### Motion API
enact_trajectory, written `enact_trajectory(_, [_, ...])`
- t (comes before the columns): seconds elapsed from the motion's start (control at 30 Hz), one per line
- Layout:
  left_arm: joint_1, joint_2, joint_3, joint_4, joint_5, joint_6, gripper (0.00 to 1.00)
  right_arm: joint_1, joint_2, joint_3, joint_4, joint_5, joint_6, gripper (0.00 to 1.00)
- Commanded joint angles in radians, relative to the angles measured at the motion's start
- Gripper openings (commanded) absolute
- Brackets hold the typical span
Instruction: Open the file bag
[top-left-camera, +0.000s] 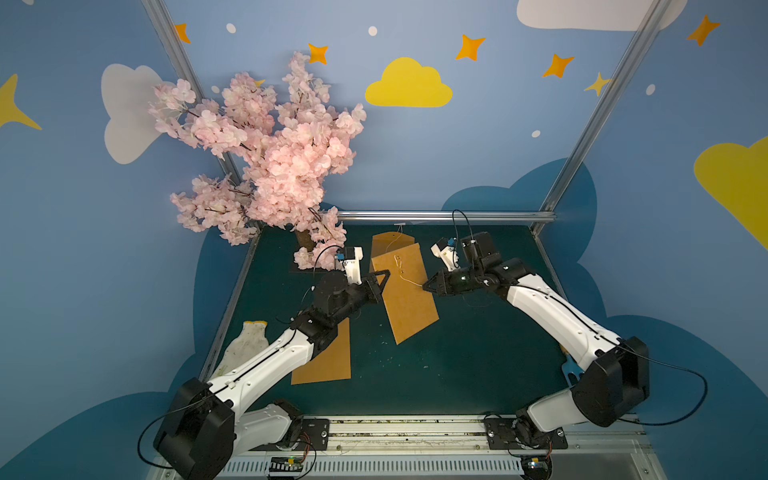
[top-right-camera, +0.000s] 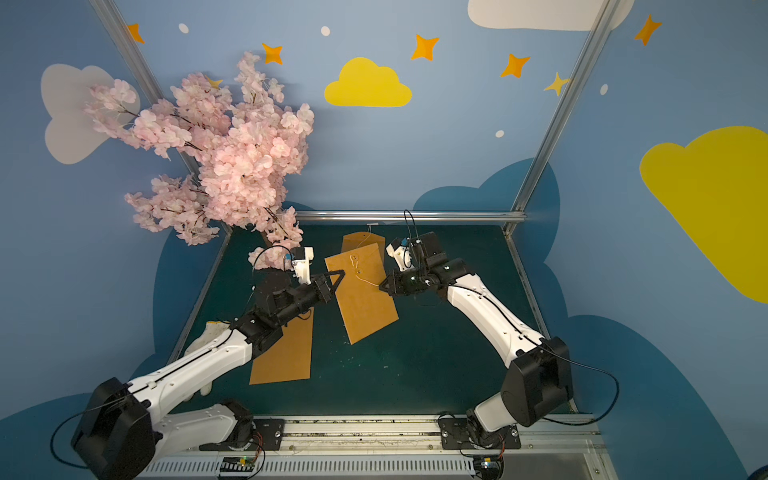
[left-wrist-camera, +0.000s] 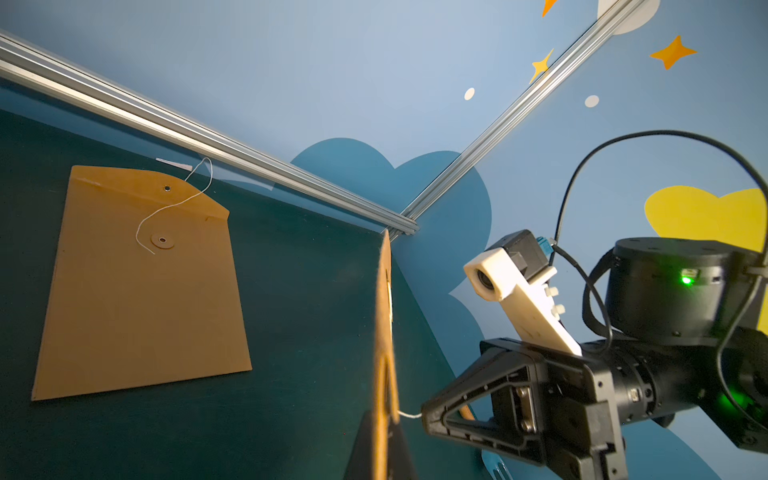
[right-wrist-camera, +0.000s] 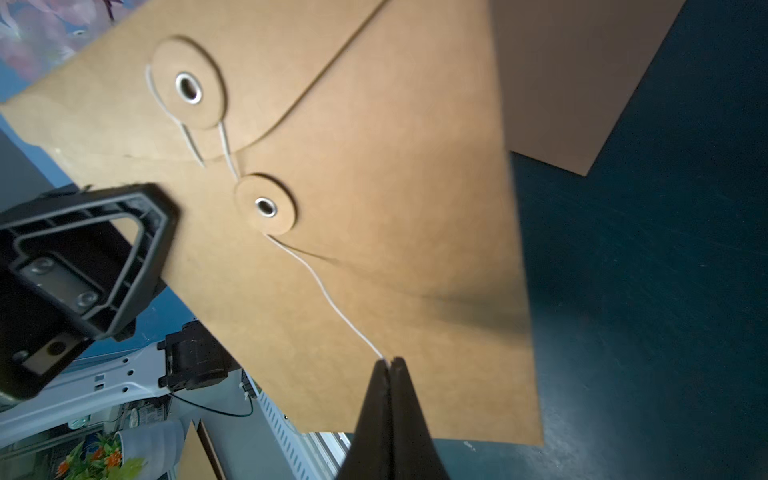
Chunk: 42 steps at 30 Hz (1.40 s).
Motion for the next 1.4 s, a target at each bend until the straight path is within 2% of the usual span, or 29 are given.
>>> enact_trajectory(0.0, [0.004,0.028,0.028,0.031,0.019,-0.010,0.03,0.037,-0.028,0.016,0.069,-0.069,0.015,0.00])
enact_trajectory(0.3, [-0.001,0.093,0.031,0.052,0.112,-0.028,0.03,0.052,-0.046,0.140,0.082,-0.051,-0.010,0.00])
enact_trajectory(0.67, [-0.079,0.081,-0.023,0.094,0.107,-0.045,0.02,0.013,0.007,0.269,0.045,-0.006,-0.042,0.00])
enact_trajectory(0.9, [-0.078,0.000,-0.043,0.047,0.079,-0.020,0.02,-0.061,-0.019,0.230,0.022,0.013,-0.063,0.00])
enact_trajectory(1.03, [-0.078,-0.053,-0.057,0.020,0.006,-0.007,0.02,-0.085,-0.047,0.183,0.003,0.038,-0.080,0.00])
enact_trajectory(1.17, [-0.064,-0.112,-0.060,-0.018,-0.053,0.018,0.02,-0.090,-0.077,0.104,0.001,0.028,-0.084,0.00])
enact_trajectory(1.37, [-0.024,-0.144,-0.037,-0.052,-0.061,0.032,0.03,-0.082,-0.108,0.001,0.028,-0.007,-0.078,0.00])
